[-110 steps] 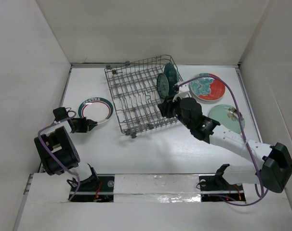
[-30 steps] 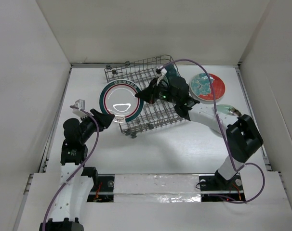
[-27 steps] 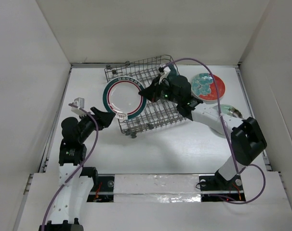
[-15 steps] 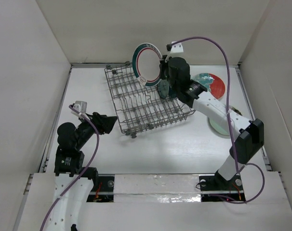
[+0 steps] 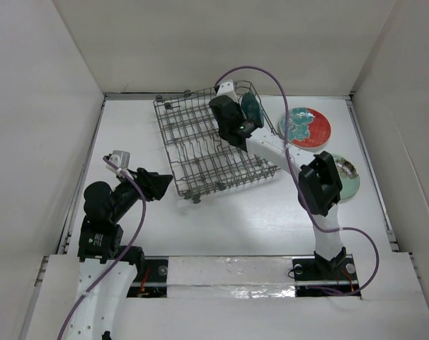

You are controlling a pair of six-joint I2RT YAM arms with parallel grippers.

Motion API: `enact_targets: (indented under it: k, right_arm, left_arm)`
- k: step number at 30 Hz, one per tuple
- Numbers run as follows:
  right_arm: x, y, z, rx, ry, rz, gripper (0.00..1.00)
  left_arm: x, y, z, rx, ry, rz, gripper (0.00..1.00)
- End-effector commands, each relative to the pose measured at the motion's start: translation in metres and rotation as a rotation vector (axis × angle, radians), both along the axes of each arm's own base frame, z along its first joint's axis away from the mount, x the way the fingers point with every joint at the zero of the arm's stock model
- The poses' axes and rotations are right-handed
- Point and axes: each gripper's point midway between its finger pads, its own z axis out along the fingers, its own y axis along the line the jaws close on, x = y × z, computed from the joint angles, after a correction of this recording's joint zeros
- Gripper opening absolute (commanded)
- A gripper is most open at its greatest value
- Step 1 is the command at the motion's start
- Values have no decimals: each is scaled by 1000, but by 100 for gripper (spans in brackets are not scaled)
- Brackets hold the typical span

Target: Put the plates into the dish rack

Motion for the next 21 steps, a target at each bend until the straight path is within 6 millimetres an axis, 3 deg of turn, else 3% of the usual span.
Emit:
enact_targets:
  k: [1, 7, 12, 21]
  right_arm:
    - [8, -9, 59, 43, -137, -75, 0]
    - [11, -10, 50, 16, -129, -94, 0]
    - [7, 5, 54, 30, -139, -44, 0]
    - [-1, 26, -1, -18, -65, -27, 0]
  left_arm:
    - [-1, -2, 21, 6, -68, -17, 56]
    - [0, -2, 20, 6, -61, -17, 56]
    - [1, -2, 19, 7, -57, -17, 57]
    - [0, -2, 19, 2, -54, -17, 56]
